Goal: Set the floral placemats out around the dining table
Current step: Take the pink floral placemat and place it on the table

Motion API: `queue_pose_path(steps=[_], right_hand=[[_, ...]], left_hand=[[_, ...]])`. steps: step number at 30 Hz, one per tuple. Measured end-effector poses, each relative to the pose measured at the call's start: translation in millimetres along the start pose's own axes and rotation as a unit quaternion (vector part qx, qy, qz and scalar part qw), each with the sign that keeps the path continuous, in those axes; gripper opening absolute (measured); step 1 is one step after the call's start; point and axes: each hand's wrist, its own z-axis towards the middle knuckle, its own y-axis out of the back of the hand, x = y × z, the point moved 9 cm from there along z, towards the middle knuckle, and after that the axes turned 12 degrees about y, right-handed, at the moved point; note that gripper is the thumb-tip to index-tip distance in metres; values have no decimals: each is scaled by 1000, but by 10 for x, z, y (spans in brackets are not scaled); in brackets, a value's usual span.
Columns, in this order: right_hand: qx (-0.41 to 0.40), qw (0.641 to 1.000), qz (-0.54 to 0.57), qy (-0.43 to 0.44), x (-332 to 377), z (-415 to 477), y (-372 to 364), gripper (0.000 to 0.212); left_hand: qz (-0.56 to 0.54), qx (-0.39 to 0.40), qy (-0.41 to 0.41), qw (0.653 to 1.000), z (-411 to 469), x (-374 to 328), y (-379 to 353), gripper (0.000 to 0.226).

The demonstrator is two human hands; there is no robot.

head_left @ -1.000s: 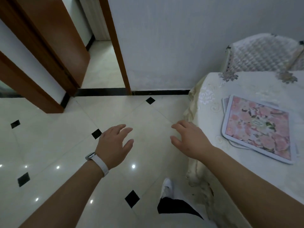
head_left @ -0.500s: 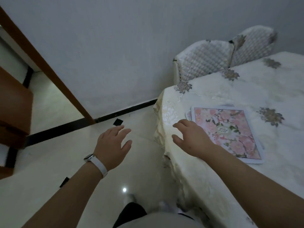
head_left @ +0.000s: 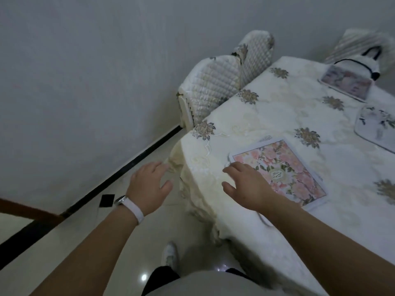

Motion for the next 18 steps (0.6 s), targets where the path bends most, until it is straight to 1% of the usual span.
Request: queue_pose_path(steps=[3, 7, 15, 18], right_hand=[[-14, 999, 7, -45, 56, 117, 48, 49], [-30, 992, 25, -117, 25, 26, 44, 50], [-61, 964, 49, -255, -482, -489, 7, 51], [-68, 953, 61, -288, -688, -665, -75, 49]], left_hand=[[-7, 28, -42, 999, 327, -39, 14, 59], [-5, 76, -95, 993, 664, -161, -115, 51], [13, 161, -203, 966, 890, -898, -485, 70], [22, 190, -220, 957, 875, -1118, -694, 73]])
